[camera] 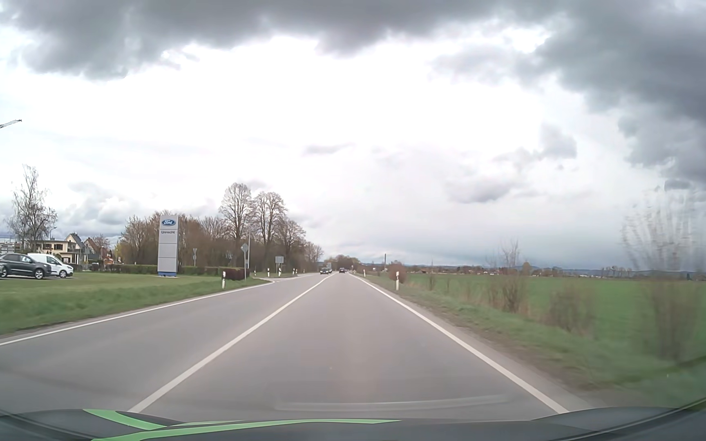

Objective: Follow the waypoints while adhering to traffic rules and regulations

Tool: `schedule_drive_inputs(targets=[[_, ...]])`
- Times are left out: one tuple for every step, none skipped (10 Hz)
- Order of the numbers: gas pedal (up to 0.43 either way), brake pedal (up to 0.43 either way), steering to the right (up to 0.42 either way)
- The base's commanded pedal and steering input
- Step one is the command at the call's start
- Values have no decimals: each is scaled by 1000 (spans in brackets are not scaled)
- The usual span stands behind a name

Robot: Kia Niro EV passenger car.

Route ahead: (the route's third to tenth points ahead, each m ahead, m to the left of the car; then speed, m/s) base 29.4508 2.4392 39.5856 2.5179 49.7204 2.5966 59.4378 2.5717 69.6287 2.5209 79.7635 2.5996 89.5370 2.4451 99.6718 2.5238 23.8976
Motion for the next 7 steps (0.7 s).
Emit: schedule_drive_inputs(targets=[[299,0,-2],[299,0,-2],[299,0,-1],[299,0,-2],[299,0,-2],[299,0,-2],[299,0,-2]])
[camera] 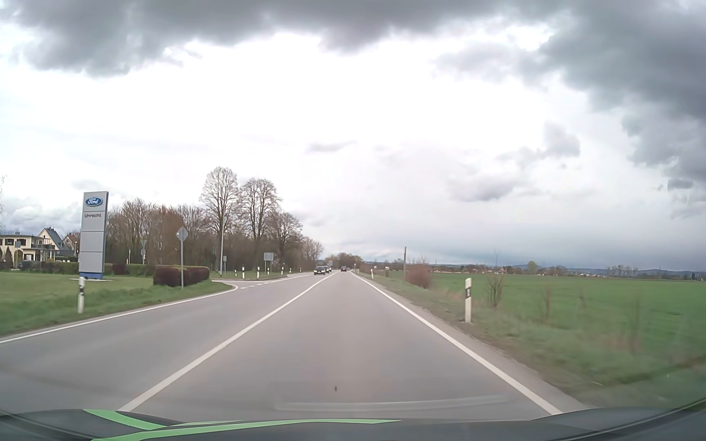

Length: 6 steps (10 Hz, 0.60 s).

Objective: Follow the waypoints while adhering to traffic rules and regulations

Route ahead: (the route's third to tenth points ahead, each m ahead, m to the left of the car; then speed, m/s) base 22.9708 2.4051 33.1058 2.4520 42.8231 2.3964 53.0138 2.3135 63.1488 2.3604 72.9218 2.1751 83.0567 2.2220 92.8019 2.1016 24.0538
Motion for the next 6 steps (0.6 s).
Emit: schedule_drive_inputs(targets=[[299,0,-2],[299,0,-2],[299,0,-2],[287,0,-2],[287,0,-2],[287,0,-2]])
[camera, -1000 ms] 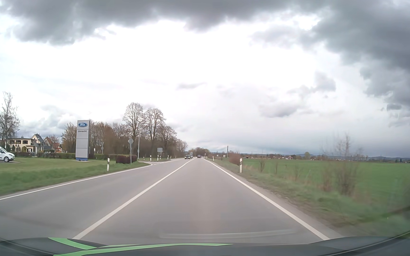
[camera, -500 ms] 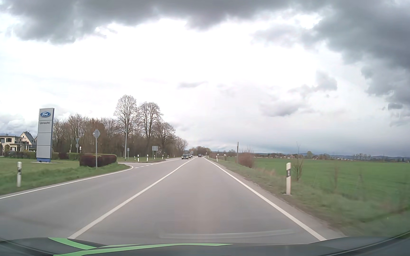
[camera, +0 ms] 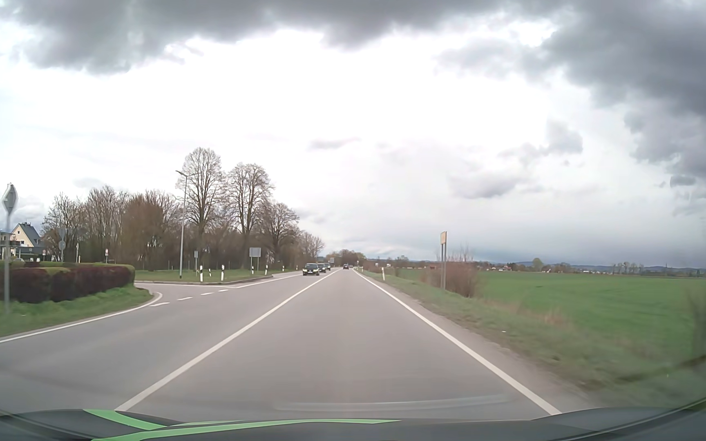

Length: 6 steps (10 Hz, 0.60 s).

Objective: Follow the waypoints while adhering to traffic rules and regulations

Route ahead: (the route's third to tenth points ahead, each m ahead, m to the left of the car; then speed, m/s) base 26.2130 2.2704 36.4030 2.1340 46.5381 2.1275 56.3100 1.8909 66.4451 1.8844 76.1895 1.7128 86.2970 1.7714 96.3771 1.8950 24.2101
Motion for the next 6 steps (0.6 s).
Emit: schedule_drive_inputs(targets=[[287,0,-1],[287,0,-1],[287,0,-1],[287,0,-1],[287,0,-1],[287,0,-1]])
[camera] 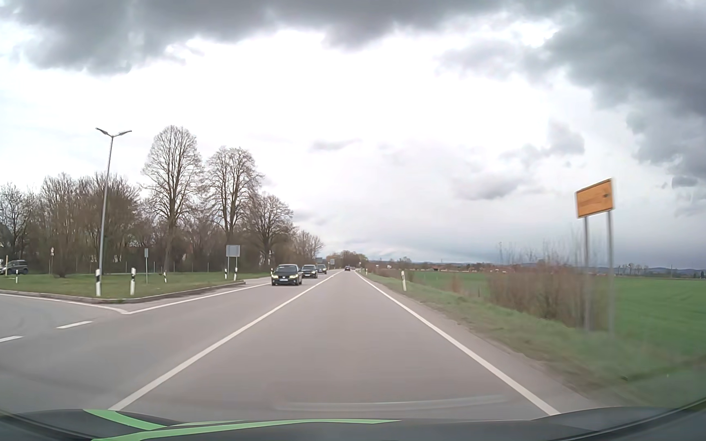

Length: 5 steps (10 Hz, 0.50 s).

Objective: Follow the waypoints while adhering to traffic rules and regulations

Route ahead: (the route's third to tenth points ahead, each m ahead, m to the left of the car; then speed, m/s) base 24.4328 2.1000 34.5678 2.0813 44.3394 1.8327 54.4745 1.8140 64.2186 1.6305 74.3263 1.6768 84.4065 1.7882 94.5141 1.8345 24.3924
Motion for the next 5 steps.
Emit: schedule_drive_inputs(targets=[[287,0,-1],[287,0,-1],[287,0,-1],[280,0,-1],[280,0,-1]])
